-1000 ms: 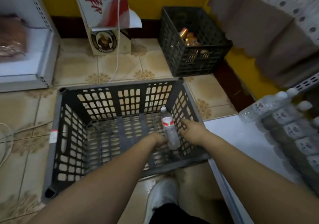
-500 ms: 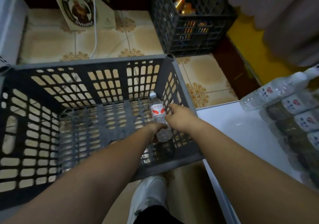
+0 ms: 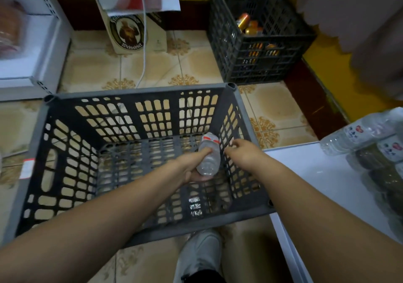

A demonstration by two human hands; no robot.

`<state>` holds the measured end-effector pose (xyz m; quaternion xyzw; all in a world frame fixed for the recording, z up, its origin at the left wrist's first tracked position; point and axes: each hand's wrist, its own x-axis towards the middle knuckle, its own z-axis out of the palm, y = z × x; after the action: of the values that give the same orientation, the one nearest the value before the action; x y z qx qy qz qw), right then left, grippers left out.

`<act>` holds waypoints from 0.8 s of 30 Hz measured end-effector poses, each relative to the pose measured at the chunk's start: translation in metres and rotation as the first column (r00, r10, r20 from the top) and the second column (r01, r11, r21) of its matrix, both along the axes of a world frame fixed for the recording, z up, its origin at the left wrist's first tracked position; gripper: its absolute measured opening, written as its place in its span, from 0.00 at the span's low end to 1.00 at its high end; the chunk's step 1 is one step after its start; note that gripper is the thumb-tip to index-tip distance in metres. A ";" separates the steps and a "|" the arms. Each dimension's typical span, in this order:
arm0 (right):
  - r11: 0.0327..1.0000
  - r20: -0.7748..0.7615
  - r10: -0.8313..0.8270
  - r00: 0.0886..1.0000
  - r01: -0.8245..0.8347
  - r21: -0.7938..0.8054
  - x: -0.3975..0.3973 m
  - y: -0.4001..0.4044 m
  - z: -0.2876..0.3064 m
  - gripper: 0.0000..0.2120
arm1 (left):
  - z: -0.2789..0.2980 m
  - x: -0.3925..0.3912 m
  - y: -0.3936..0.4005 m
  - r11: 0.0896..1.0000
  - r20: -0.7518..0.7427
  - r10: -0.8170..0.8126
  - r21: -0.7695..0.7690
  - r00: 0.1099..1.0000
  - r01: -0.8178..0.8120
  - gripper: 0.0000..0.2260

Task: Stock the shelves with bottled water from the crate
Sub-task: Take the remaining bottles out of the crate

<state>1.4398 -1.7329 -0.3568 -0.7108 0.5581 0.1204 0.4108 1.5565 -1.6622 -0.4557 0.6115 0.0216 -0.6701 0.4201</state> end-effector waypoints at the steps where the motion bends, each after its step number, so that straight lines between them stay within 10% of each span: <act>1: 1.000 -0.002 -0.023 1.000 0.023 0.003 0.001 0.001 0.002 0.24 | 0.018 0.004 0.016 0.999 0.033 -0.035 -0.031 0.999 0.036 0.22; 9: 0.776 0.386 -0.574 0.722 0.329 0.539 0.012 0.018 0.046 0.25 | 0.116 0.021 0.115 0.935 0.138 -0.137 -0.309 0.981 0.174 0.22; 14: 0.869 0.513 -0.433 0.741 0.191 0.457 -0.003 0.029 0.102 0.19 | 0.155 0.026 0.142 0.896 0.151 -0.198 -0.372 0.969 0.241 0.21; 18: 0.935 0.583 -0.341 0.738 0.205 0.288 -0.025 0.050 0.150 0.18 | 0.193 0.021 0.149 0.746 0.530 -0.387 -0.302 0.755 0.594 0.29; 24: 0.936 0.692 -0.313 0.651 0.337 0.106 -0.060 0.085 0.235 0.22 | 0.260 -0.013 0.152 0.714 0.860 -0.147 -0.250 0.489 0.654 0.32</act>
<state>1.3799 -1.6482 -0.1219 -0.5979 0.4809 -0.2412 0.5942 1.5434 -1.5103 -0.1957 0.6781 -0.5110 -0.3848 0.3621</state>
